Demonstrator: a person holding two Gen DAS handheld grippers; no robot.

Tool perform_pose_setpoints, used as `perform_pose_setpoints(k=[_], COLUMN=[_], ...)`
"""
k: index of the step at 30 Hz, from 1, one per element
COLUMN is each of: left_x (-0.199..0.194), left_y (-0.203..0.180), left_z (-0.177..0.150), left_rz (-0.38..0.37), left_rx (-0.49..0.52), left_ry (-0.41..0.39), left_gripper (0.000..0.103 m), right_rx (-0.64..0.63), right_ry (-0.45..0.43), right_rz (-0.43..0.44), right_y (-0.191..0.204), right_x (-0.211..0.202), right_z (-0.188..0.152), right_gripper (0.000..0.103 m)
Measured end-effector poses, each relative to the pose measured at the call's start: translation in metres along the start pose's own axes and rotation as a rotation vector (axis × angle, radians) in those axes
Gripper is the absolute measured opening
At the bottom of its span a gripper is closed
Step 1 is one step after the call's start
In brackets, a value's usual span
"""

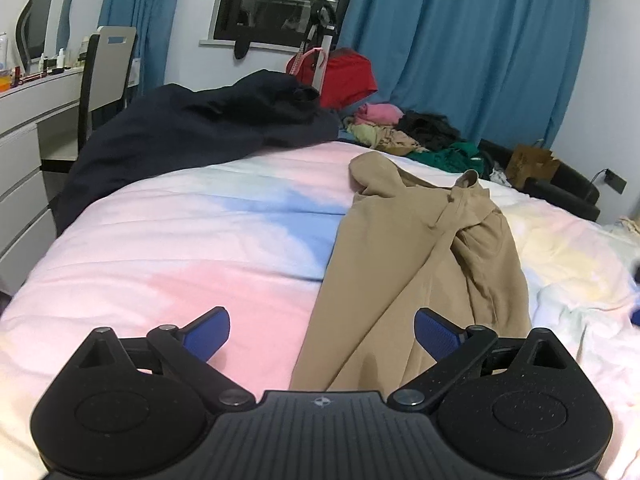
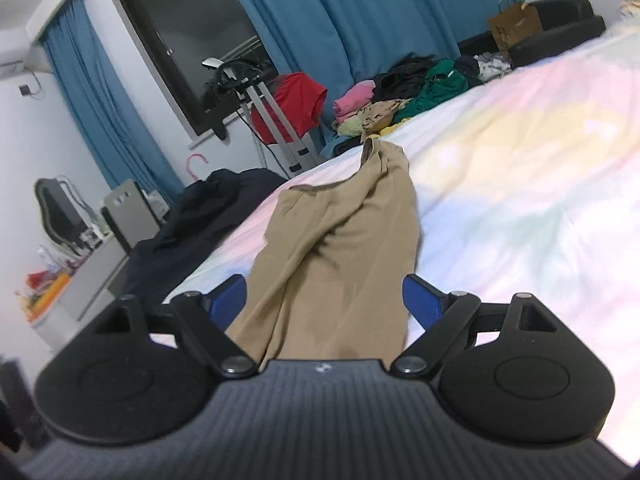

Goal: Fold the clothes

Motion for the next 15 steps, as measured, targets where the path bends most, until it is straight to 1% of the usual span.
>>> perform_pose_setpoints(k=[1, 3, 4, 5, 7, 10, 13, 15], left_x=[-0.004, -0.012, -0.015, -0.018, -0.019, -0.018, -0.021, -0.022], left_y=[0.004, 0.015, 0.021, 0.026, 0.04, 0.059, 0.069, 0.072], left_z=[-0.001, -0.006, -0.008, -0.012, -0.024, -0.045, -0.054, -0.059], left_rz=[0.0, -0.018, -0.027, -0.037, -0.054, -0.039, -0.064, -0.05], left_rx=[-0.012, -0.079, -0.113, -0.147, -0.229, -0.334, -0.423, -0.441], left_ry=[0.01, 0.053, 0.074, 0.1, 0.182, 0.309, 0.377, 0.424], left_gripper=[0.1, 0.1, 0.1, 0.099, 0.098, 0.091, 0.09, 0.089], right_rx=[0.012, 0.037, 0.051, 0.063, 0.086, 0.109, 0.112, 0.113], right_ry=[-0.002, 0.003, 0.021, 0.04, 0.066, 0.072, 0.066, 0.067], right_rz=[-0.003, -0.009, -0.013, -0.018, -0.03, -0.023, -0.005, -0.007], right_y=[-0.002, -0.007, -0.012, -0.016, -0.022, -0.023, -0.019, -0.02], right_x=[-0.009, -0.025, -0.028, -0.029, -0.029, -0.026, -0.024, -0.023], right_z=[-0.008, -0.023, -0.031, -0.038, -0.047, -0.047, -0.046, -0.046], right_gripper=[0.086, 0.087, 0.087, 0.087, 0.087, 0.087, 0.087, 0.087])
Point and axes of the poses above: each gripper's, at about its wrist camera, not at the fingertips, and x roughly the way its jaws point, y to its left, z to its top, the point moved 8 cm from there along x, roughly the way its jaws point, and after that the axes turned 5 degrees about z, right-handed, at the moved point
